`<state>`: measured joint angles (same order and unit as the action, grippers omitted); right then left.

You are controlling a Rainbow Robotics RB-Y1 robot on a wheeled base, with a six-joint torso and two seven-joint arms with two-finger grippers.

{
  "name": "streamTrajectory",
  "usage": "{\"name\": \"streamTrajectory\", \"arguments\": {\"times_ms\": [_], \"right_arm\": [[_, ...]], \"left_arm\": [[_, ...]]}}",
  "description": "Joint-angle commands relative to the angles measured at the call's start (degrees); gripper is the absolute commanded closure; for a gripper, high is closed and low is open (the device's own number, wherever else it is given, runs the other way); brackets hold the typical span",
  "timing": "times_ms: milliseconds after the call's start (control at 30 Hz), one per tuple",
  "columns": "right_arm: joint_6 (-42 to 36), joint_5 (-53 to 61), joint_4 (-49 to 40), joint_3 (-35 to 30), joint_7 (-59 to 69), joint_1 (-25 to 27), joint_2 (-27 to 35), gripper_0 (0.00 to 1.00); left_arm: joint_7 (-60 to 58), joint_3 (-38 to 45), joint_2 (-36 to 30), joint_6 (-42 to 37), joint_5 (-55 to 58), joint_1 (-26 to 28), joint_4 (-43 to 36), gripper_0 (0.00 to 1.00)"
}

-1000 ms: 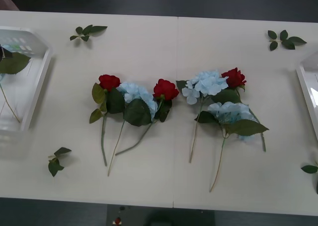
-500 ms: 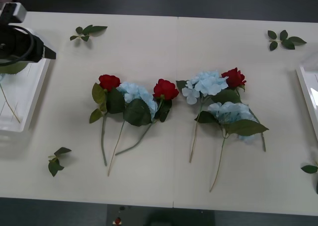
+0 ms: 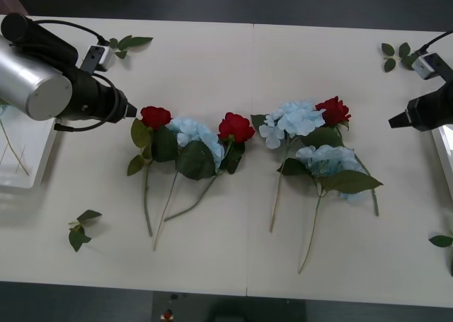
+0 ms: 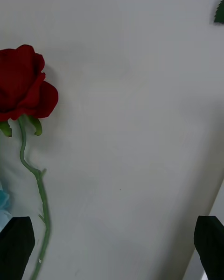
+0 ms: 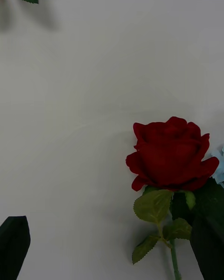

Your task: Put the red flowers into the right box and the blue flowers into the left box

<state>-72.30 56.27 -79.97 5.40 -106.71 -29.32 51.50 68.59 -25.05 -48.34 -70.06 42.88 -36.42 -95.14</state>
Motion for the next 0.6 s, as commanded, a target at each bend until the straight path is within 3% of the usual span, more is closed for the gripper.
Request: {"name": "streamTrajectory", "arguments": {"times_ms": [33, 600], "right_arm": [[1.9, -0.5, -1.9, 1.7, -1.2, -1.9, -0.9, 0.0], [9.8, -10.7, -1.8, 11.3, 0.7, -2.1, -7.9, 0.0]], "left_arm": [[-2.7, -1.6, 0.8, 0.5, -3.2, -0.8, -1.5, 0.0], [-6.5, -11.2, 5.8, 0.5, -15.5, -0.8, -1.2, 0.0]]}}
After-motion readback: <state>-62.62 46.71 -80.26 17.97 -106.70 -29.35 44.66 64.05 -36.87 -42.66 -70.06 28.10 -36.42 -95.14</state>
